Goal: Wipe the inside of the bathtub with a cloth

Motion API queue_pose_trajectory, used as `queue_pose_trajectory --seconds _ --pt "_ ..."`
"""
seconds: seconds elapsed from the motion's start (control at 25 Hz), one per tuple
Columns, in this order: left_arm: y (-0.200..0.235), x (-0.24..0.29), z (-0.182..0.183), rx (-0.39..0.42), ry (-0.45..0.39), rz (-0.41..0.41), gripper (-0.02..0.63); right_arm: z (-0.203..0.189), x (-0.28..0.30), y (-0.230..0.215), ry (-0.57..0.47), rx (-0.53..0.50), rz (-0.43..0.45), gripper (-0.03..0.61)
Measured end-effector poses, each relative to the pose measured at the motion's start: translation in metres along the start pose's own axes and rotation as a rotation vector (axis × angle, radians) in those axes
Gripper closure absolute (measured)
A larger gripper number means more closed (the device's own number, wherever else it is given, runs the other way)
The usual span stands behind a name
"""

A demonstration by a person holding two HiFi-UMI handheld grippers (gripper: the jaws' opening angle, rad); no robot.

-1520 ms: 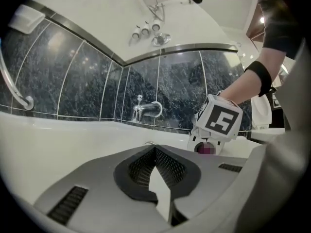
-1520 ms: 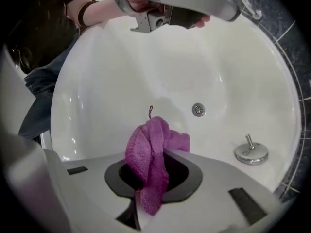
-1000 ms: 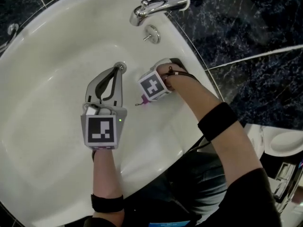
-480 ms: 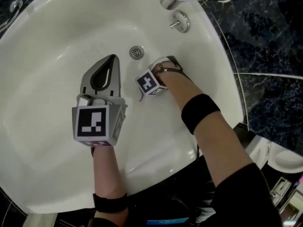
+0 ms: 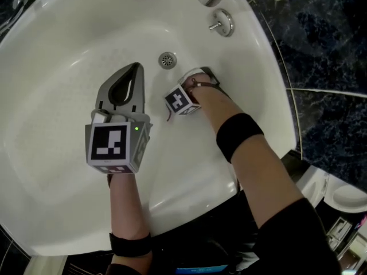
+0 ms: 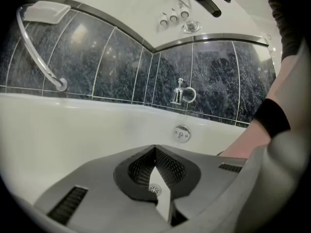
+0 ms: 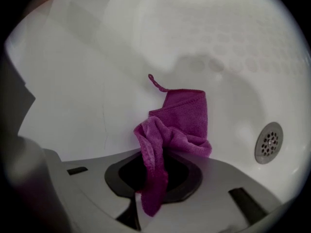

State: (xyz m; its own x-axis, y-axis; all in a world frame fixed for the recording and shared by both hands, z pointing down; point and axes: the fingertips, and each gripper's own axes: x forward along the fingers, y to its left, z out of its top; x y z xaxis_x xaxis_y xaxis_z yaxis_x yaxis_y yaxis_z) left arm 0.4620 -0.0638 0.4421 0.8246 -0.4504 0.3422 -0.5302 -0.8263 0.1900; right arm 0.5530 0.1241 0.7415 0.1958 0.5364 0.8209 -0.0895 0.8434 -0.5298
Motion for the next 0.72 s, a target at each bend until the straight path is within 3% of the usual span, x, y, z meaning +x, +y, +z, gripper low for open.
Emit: queue_pose_trajectory --seconds 0.12,0.2,0.36,0.44,0.52,0.72 --pt "-0.002 -0.001 -0.006 0.056 0.019 -0.03 0.614 -0.003 -0.026 0.023 -0.068 0.055 -0.032 0.492" --pt "-0.008 -0.003 -0.007 0.071 0.029 -0.039 0.614 -0.02 -0.053 0.035 -0.106 0.129 -0.108 0.492" --pt "-0.024 0.0 -0.006 0.085 0.029 -0.078 0.614 -0.07 -0.134 0.044 -0.16 0.263 -0.432 0.494" --pt "-0.033 0.003 -0.004 0.118 0.027 -0.102 0.614 -0.094 -0.176 0.051 -0.125 0.292 -0.586 0.492" --pt "-0.04 0.007 0.001 0.152 0.023 -0.115 0.614 -0.111 -0.21 0.061 -0.063 0.311 -0.681 0.493" --pt "-0.05 0.006 0.004 0.155 0.017 -0.134 0.614 -0.136 -0.249 0.078 0.094 0.321 -0.787 0.494"
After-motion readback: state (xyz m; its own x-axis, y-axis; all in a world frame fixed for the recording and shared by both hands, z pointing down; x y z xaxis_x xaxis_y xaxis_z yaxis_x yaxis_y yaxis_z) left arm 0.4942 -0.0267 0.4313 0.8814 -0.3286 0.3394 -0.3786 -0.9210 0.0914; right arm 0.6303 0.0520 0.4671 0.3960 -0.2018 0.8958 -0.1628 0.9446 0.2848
